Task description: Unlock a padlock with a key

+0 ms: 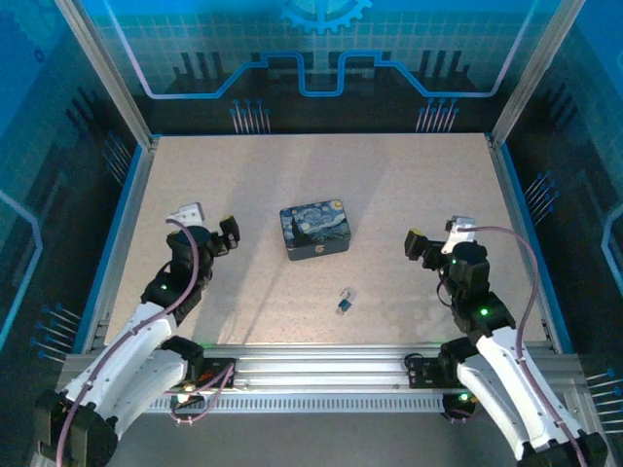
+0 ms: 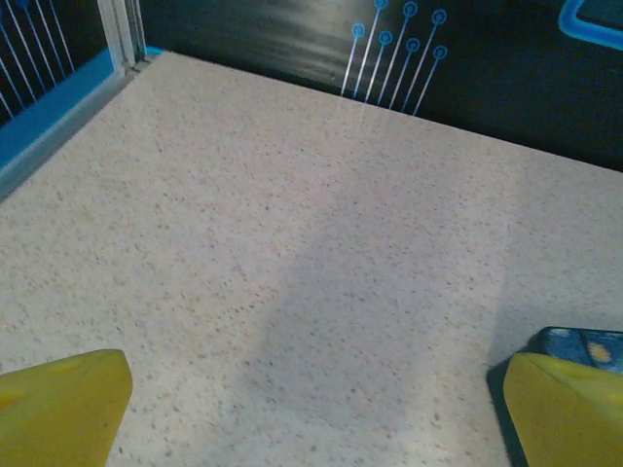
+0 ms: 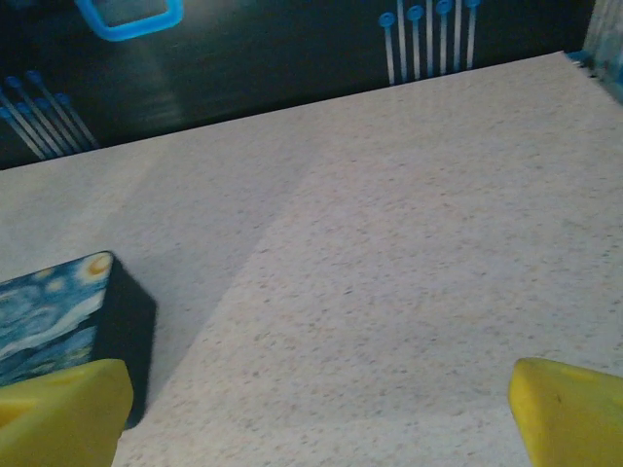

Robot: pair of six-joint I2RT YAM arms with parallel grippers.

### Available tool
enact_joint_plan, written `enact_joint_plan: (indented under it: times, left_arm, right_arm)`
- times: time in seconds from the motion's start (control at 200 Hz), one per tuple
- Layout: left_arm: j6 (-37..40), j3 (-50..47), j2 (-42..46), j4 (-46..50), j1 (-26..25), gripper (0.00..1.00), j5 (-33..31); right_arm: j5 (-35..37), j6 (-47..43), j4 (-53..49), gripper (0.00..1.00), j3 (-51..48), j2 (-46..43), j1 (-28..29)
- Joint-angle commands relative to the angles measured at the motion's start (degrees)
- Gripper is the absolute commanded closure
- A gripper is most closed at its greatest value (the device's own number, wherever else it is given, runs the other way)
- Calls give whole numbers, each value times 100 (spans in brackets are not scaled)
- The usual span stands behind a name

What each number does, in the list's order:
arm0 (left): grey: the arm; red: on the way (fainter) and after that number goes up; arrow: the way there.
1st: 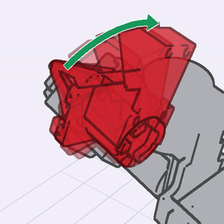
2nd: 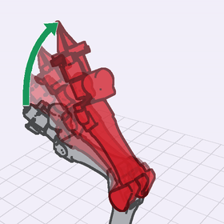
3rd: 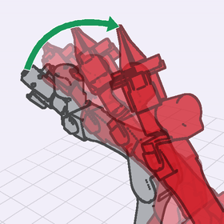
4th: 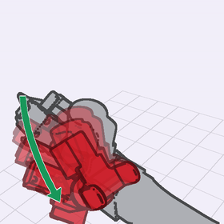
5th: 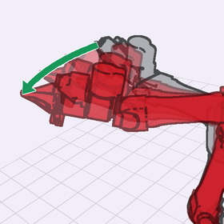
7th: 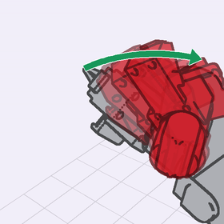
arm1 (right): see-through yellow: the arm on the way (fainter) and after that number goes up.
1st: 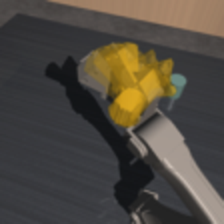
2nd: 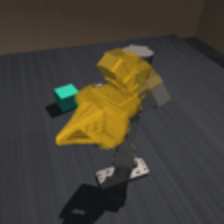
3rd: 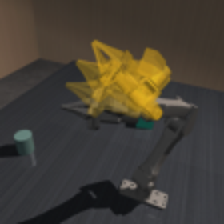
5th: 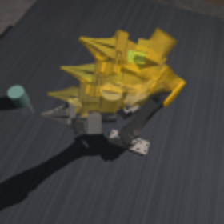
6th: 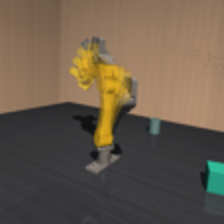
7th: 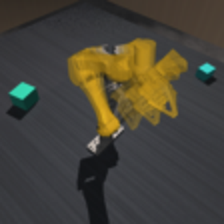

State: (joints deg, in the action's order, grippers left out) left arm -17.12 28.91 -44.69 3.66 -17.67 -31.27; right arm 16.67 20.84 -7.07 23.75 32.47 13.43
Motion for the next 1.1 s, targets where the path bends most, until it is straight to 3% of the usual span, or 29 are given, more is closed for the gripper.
enact_joint_plan:
  times: [0.0, 0.26, 0.61, 1.096]
  left_arm:
    - [755, -281, -88, -959, 94, 1, -389]
    - [1193, -577, -789, -1716, 335, 1, -393]
    - [1098, -733, -1723, -2504, 848, 1, 211]
    - [1319, -896, -2673, -3714, 1047, 1, 680]
  right_arm:
    - [268, -327, 808, 0, -231, 177, -167]
    - [24, -1353, 2102, 0, -295, 1423, -243]
    - [-505, -1525, 3395, 0, -287, 3172, -687]
    - [-1171, -2134, 5161, 0, -461, 4352, -912]
